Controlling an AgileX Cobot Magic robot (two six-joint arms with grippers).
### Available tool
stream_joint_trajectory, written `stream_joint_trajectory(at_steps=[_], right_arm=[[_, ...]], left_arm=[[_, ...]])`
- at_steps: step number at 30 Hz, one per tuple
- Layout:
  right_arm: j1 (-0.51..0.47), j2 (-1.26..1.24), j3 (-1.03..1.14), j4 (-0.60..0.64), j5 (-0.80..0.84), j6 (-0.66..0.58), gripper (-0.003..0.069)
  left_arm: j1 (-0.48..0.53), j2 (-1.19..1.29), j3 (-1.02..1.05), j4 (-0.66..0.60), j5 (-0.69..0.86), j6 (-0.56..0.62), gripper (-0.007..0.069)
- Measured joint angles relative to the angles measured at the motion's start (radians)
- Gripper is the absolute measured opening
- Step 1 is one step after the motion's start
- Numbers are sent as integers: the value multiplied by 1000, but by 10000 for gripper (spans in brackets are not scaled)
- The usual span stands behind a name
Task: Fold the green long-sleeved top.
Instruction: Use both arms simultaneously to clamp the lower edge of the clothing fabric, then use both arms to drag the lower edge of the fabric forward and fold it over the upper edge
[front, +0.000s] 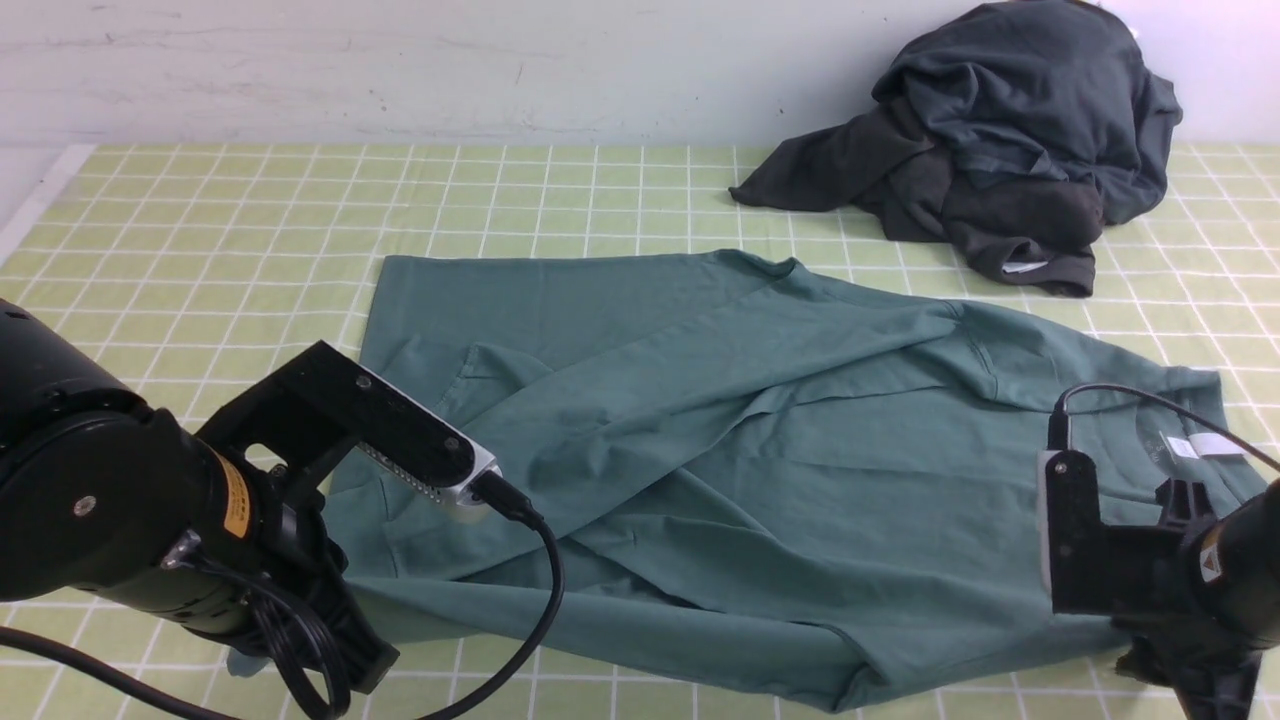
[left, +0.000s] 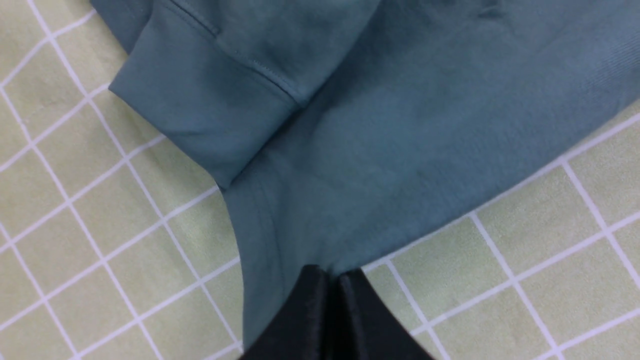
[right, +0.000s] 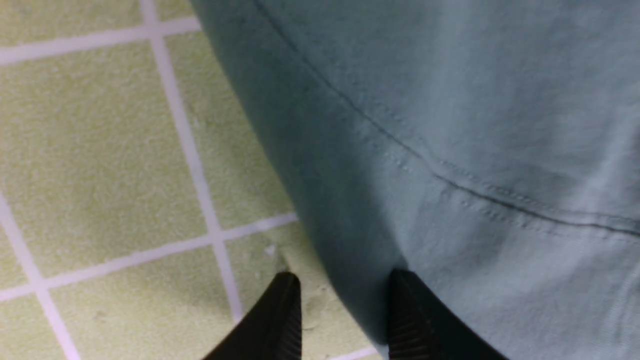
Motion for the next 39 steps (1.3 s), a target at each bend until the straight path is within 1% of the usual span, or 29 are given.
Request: stream_joint_trajectory(at_steps=[2, 5, 7, 9, 11, 12, 15, 22, 24, 28, 31, 33, 34, 36, 39], right_arm=[[0, 3, -1, 0, -6, 0, 207], [0, 17, -4, 0, -11, 22, 161], [0, 18, -6, 0, -12, 36, 123], [0, 16, -7, 9, -13, 57, 60], [0, 8, -5, 30, -13, 63, 15], [0, 3, -4, 41, -13, 63, 6], [0, -32, 0, 69, -5, 63, -4], [0, -127, 0, 77, 1, 65, -5], [0, -137, -15, 78, 21, 88, -5], [0, -138, -86, 79, 46, 209, -5], [0, -94, -231, 79, 49, 419, -5], [0, -43, -326, 78, 51, 504, -5], [0, -29, -349, 78, 51, 518, -5], [0, 79, -498, 67, 58, 569, -5], [0, 224, -705, 60, 93, 582, -5]], left_arm=[[0, 0, 0, 0, -7, 0, -2], [0, 0, 0, 0, -10, 0, -2], [0, 0, 0, 0, -10, 0, -2], [0, 0, 0, 0, -10, 0, -2], [0, 0, 0, 1, -9, 0, -2], [0, 0, 0, 1, -9, 0, -2], [0, 0, 0, 1, -3, 0, -2], [0, 0, 0, 1, 2, 0, -2], [5, 0, -3, 0, 24, -19, -2], [49, 17, -43, -4, 44, -31, -2], [137, 96, -162, -19, 42, -37, 0], [188, 167, -254, -33, 35, -21, 3], [193, 185, -265, -35, 35, -19, 4], [248, 321, -433, -42, 18, 15, 7], [296, 484, -650, -42, 11, 34, 7]])
